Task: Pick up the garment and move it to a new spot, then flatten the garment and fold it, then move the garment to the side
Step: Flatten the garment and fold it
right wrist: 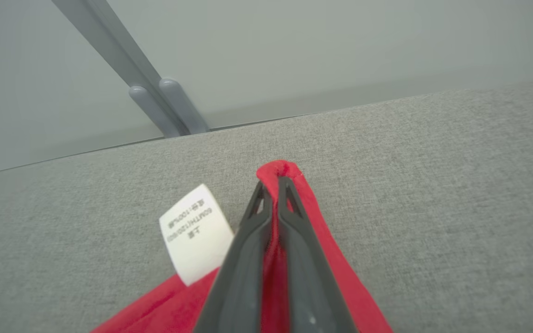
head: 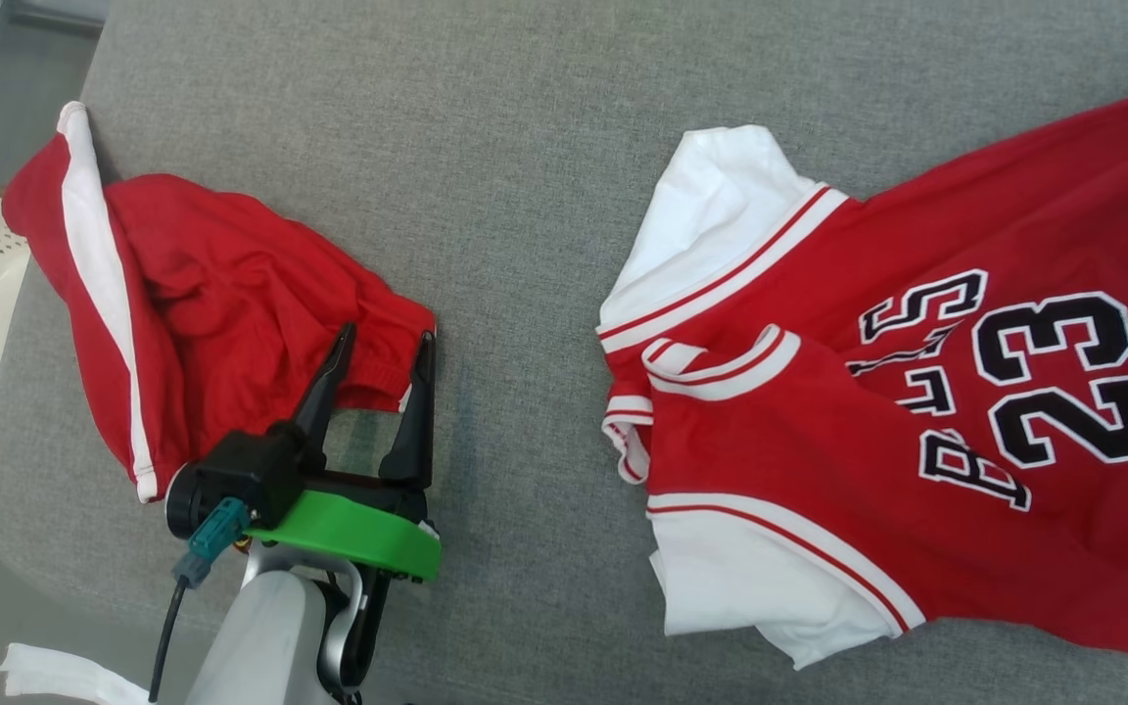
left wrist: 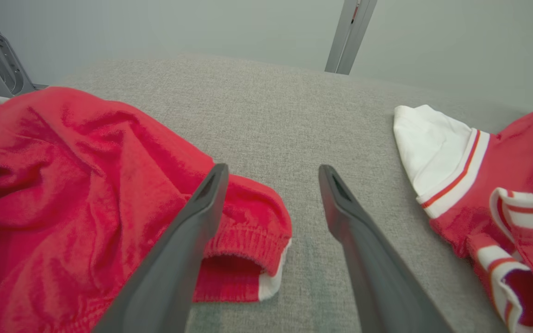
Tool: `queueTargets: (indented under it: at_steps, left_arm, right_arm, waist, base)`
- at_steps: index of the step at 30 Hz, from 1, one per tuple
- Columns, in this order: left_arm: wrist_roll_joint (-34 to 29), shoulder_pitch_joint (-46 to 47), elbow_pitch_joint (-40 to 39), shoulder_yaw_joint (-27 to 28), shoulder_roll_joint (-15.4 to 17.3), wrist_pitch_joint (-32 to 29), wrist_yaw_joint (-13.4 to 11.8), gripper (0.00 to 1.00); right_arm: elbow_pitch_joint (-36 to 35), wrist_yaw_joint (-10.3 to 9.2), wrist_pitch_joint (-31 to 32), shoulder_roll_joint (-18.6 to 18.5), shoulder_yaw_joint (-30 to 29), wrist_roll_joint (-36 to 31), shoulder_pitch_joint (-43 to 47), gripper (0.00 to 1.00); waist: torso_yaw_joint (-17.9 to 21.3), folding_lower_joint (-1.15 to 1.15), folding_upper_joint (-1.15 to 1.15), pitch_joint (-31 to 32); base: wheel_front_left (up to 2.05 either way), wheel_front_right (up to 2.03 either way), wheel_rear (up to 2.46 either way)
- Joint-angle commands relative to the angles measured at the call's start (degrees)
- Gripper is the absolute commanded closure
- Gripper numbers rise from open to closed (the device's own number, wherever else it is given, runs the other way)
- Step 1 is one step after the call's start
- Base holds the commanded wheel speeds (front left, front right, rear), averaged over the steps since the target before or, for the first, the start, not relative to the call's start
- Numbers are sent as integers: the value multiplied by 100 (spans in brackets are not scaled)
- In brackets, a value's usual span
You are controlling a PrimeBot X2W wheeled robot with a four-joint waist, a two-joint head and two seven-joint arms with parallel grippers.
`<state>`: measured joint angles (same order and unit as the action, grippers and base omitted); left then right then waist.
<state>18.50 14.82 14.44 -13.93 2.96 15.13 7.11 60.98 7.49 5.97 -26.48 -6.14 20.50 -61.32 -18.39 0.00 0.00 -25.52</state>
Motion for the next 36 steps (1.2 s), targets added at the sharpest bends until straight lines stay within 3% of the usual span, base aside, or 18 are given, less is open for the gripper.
queueTargets:
  at_steps: [1, 9, 10, 11, 17, 24, 29, 36]
  left_arm:
    - [-3, 98, -10, -10, -3, 3, 24, 0]
    - [26, 196, 16, -45, -6, 2, 35, 0]
    - [14, 205, 21, -47, -6, 3, 36, 0]
    - [6, 210, 31, -48, -6, 3, 36, 0]
    - [-51, 81, 115, -35, -3, 2, 29, 0]
    - [-133, -199, 255, 37, 73, 2, 30, 0]
    - [-157, -423, 324, 51, 156, -5, 0, 0]
    - [-29, -724, 271, 1, 208, -194, -34, 0]
  right_arm:
    - [96, 1, -85, -64, -69, -114, -146, 100]
    - [727, 1, -694, -447, -588, -826, -742, 97]
    - [800, 1, -820, -464, -662, -915, -759, 40]
    - [859, 1, -926, -461, -723, -976, -765, 0]
    - [1068, 2, -1552, -43, -914, -1124, -477, 0]
    - [802, 2, -2020, 542, -564, -920, 169, 0]
    - [132, 2, -2106, 938, -5, -430, 999, 0]
    - [-1295, 2, -2116, 1116, 747, 575, 2504, 0]
  waist:
    - [-76, 0, 0, -175]
    - [-170, 0, 0, -332]
    - [-159, 0, 0, -302]
    - [-142, 0, 0, -264]
    - [100, 0, 0, 208]
    - [524, 0, 0, 1060]
    - [860, 0, 0, 1705]
    - [1259, 0, 0, 2219]
  base:
    - [0, 0, 0]
    - [0, 0, 0]
    - [0, 0, 0]
    - [0, 0, 0]
    - [0, 0, 0]
    - [0, 0, 0]
    - [0, 0, 0]
    - [0, 0, 0]
